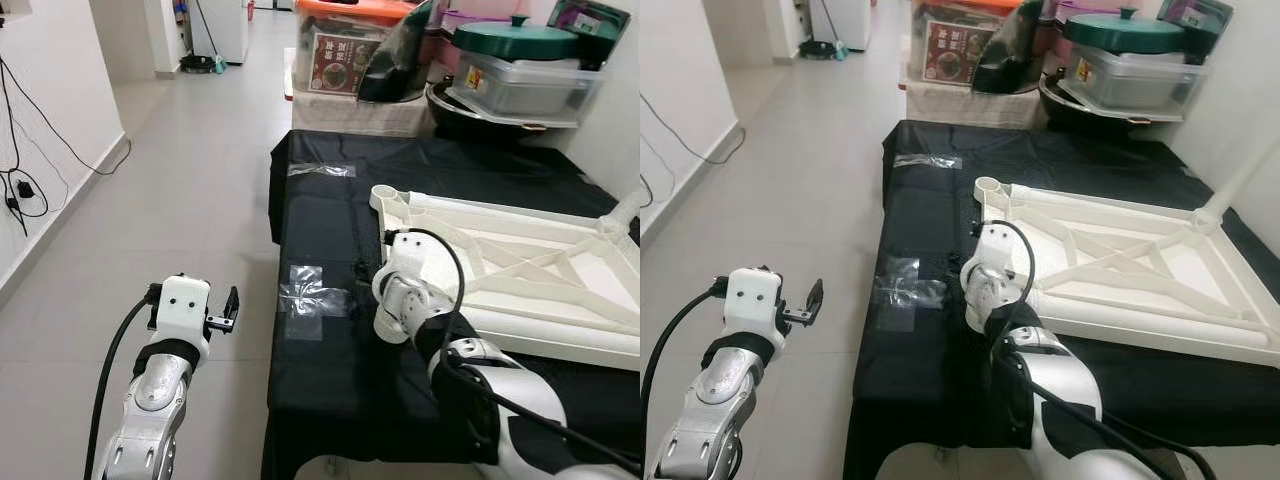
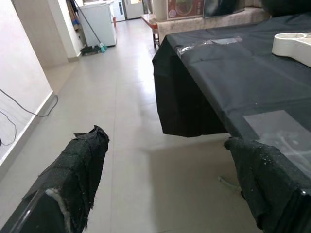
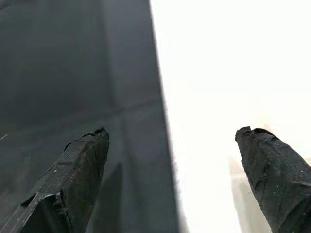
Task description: Building children table
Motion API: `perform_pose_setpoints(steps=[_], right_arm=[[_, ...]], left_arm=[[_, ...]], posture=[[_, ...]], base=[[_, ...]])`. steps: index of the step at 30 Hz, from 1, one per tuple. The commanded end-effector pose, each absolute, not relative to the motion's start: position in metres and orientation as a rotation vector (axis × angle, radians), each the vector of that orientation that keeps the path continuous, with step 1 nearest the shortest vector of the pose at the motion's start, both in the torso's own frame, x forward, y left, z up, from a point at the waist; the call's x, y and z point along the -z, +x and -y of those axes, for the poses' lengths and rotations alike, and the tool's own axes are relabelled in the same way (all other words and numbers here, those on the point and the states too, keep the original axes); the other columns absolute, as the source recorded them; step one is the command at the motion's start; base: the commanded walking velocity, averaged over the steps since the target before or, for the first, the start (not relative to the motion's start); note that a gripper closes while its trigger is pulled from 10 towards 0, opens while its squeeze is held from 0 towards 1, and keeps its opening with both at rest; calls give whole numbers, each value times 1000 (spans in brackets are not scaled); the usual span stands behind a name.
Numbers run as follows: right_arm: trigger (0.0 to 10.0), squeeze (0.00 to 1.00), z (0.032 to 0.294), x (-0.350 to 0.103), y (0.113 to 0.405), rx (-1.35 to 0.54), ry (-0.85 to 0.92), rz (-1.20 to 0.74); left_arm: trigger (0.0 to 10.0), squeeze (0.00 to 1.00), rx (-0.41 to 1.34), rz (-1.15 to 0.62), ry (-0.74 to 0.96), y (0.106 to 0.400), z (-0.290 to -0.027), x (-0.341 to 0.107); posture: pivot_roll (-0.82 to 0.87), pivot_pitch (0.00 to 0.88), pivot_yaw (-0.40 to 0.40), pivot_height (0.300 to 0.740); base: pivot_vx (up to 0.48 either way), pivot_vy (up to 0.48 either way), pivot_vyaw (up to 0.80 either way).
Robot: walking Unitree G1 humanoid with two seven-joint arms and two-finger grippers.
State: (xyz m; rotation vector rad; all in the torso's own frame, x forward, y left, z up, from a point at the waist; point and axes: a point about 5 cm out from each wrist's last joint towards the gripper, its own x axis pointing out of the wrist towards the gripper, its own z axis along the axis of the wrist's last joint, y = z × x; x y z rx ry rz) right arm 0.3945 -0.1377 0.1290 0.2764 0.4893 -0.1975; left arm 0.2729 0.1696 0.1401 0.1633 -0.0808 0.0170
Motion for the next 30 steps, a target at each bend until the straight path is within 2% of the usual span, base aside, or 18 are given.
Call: perform_pose_setpoints(steps=[1, 4, 7, 11, 13, 17, 18, 25, 27, 30], right_arm=[[10000, 0, 138, -131, 395, 213, 299, -485], [10000, 0, 134, -135, 397, 179, 300, -482], [10000, 0, 106, -127, 392, 25, 379, -586], [10000, 0, 96, -124, 389, -16, 434, -643], [10000, 0, 87, -123, 387, -96, 373, -660], [10000, 0, 85, -115, 382, -147, 294, -707], [0, 0, 88, -114, 382, -155, 287, -704], [0, 0, 96, -111, 381, -201, 218, -678], [0, 0, 103, -102, 377, -308, 69, -682], [0, 0, 108, -94, 373, -360, -14, -699]], left_arm=[[10000, 0, -14, 59, 173, 274, -172, -137], [10000, 0, -10, 58, 175, 275, -171, -137], [10000, 0, -4, 58, 174, 276, -170, -138], [10000, 0, -3, 57, 171, 276, -170, -138], [10000, 0, -3, 55, 168, 277, -169, -137], [10000, 0, -2, 53, 168, 277, -168, -136], [10000, 0, -3, 53, 168, 277, -168, -136], [10000, 0, -7, 52, 167, 276, -169, -136], [10000, 0, -9, 49, 167, 276, -169, -135], [10000, 0, -7, 47, 167, 276, -168, -135]], posture=[[200, 0, -120, 740], [196, 0, -123, 740], [192, 0, -128, 740], [192, 0, -128, 740], [188, 0, -134, 740], [192, 0, -146, 740], [195, 0, -153, 740], [193, 0, -154, 740], [184, 0, -152, 740], [176, 0, -149, 740]], base=[[0, 0, 0], [0, 0, 0], [0, 0, 0], [0, 0, 0], [0, 0, 0], [0, 0, 0], [0, 0, 0], [0, 0, 0], [0, 0, 0], [0, 0, 0]])
